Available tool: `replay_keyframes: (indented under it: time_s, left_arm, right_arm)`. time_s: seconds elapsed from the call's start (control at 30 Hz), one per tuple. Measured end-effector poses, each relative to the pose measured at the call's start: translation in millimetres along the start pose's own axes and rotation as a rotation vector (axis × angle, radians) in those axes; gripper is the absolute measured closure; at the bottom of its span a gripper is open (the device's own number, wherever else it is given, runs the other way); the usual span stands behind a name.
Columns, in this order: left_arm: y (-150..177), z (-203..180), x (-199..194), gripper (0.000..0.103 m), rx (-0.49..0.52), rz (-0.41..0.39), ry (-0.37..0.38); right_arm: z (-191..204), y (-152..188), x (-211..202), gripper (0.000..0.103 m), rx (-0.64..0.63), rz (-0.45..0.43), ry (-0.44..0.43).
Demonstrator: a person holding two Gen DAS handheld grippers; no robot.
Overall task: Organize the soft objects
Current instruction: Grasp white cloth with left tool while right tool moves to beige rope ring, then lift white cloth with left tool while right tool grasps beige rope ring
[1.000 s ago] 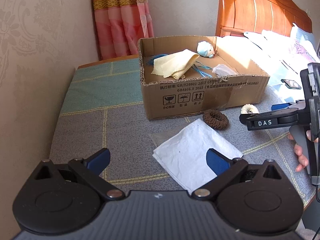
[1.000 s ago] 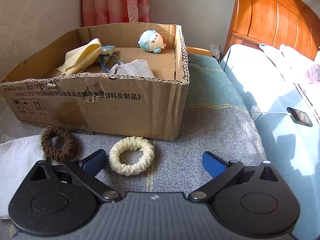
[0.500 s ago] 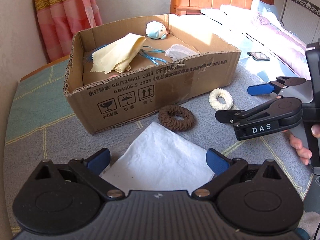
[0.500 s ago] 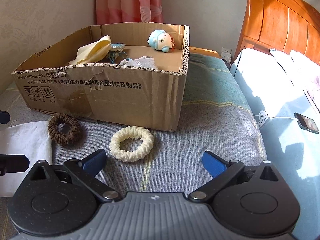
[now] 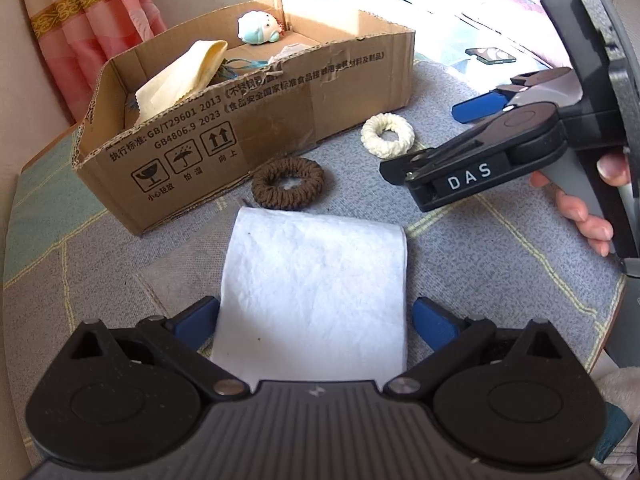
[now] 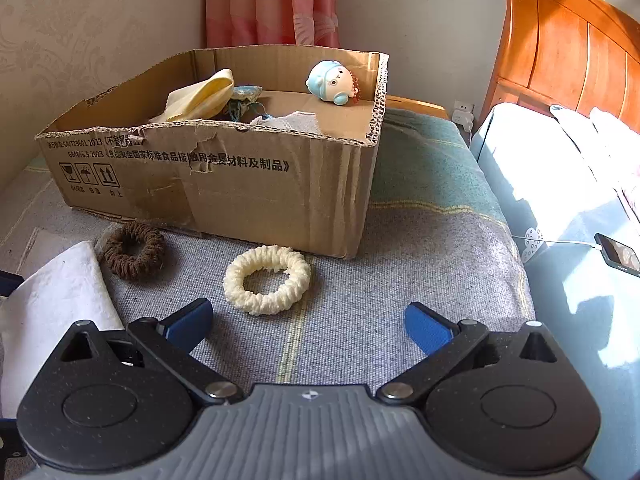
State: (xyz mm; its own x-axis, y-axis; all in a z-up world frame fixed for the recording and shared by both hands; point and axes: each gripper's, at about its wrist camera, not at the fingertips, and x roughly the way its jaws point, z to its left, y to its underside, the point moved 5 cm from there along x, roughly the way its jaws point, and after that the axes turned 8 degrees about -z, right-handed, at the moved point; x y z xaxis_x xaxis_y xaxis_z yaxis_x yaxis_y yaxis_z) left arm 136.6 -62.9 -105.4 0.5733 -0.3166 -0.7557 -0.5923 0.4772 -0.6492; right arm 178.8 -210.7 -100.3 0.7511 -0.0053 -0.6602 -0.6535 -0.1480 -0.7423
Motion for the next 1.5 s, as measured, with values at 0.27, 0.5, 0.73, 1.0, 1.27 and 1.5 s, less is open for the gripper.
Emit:
replay_keyframes:
  time_s: [0.27,0.5,0.73,1.0,1.27,1.5]
  left_arm:
    - [-11.4,-3.0,9.8,0.002,-0.037,-0.023,-0.03]
    - [-7.3,-2.6,-4.0,0.043,-0.067,-0.034,-0.052]
    - [5.5,-0.1,-20.0,0.058,-0.129,-0.009,-0.056]
    - [19.8,5.7,-29.7,0.045,-0.157,0.004,-0.075]
    - [14.9,9.6,-19.7,0.034,-0.165,-0.001,-0.027]
    - [15.4,13.0,-27.0,0.067,-0.18,-0.011,-0.032]
  right_arm:
    - [0.7,-7.6,5.1,0.0,-0.038,0.091,-0.038]
    - [-0.2,-5.9,4.0,0.0,-0.053,0.083,-0.057]
    - [-0.3,-5.2,2.3,0.0,-0.054,0.08,-0.059]
    - [-0.2,-3.8,0.1,0.0,-0.055,0.078,-0.062]
    - [-0.5,-2.5,-1.1,0.0,-0.054,0.078,-0.061]
    - [-0.5,-2.6,-1.0,0.0,-0.052,0.075,-0.06]
